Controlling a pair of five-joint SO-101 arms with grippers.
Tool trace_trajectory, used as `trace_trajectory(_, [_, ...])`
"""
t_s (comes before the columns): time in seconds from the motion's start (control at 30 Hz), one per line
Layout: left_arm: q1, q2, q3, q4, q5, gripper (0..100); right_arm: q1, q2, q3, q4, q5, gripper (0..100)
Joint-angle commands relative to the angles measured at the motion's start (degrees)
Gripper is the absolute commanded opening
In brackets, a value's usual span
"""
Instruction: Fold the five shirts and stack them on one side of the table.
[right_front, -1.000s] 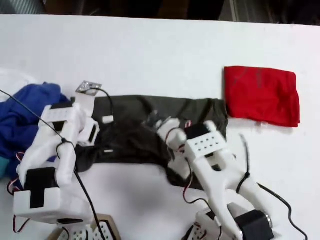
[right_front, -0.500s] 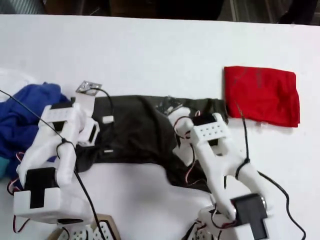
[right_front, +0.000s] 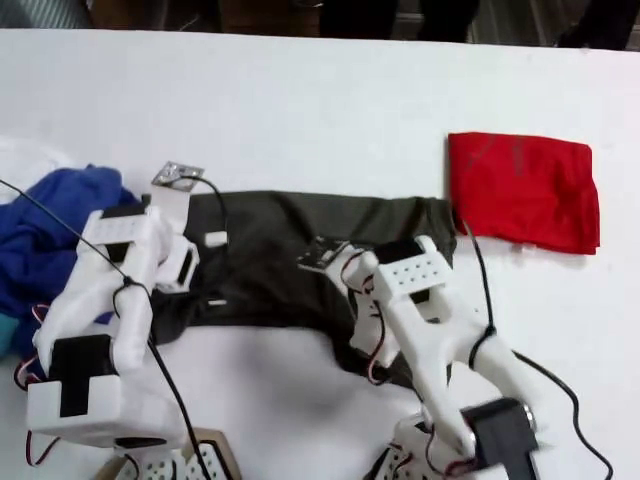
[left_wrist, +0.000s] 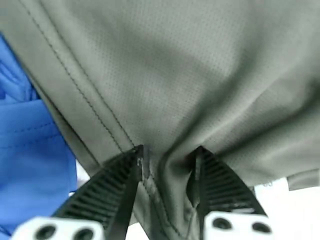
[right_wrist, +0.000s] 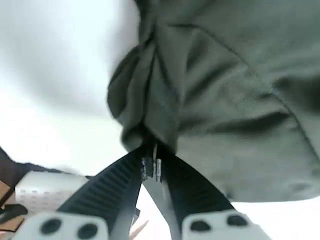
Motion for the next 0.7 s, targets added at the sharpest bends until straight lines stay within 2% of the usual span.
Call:
trace_trajectory(0.0, [0.6,0.5,0.0,-2.6,0.5,17,1.0,-8.2,-2.5,1.5,1.2,1.9])
trace_trajectory(0.07, [0.6,0.5,0.0,-2.6,0.5,17,3.1,-11.7,-4.6,0.0,1.0,1.9])
trace_trajectory(0.13, [0.6,0.5,0.0,-2.6,0.5,17,5.7,-13.7,-5.0,-4.2,-3.2,1.9])
trace_trajectory(0.2, [0.6,0.5,0.0,-2.6,0.5,17,6.8,-13.1,-4.7,-7.3,-7.6,1.9])
trace_trajectory(0.27, [0.6,0.5,0.0,-2.6,0.5,17,6.5,-10.7,-2.9,-9.4,-7.9,1.9])
trace_trajectory(0.43, [0.6,0.5,0.0,-2.6,0.5,17,2.2,-1.0,0.6,-13.4,-8.0,1.9])
trace_trajectory(0.67, [0.6,0.5,0.0,-2.6,0.5,17,-6.8,1.1,0.5,-7.6,-8.0,1.9])
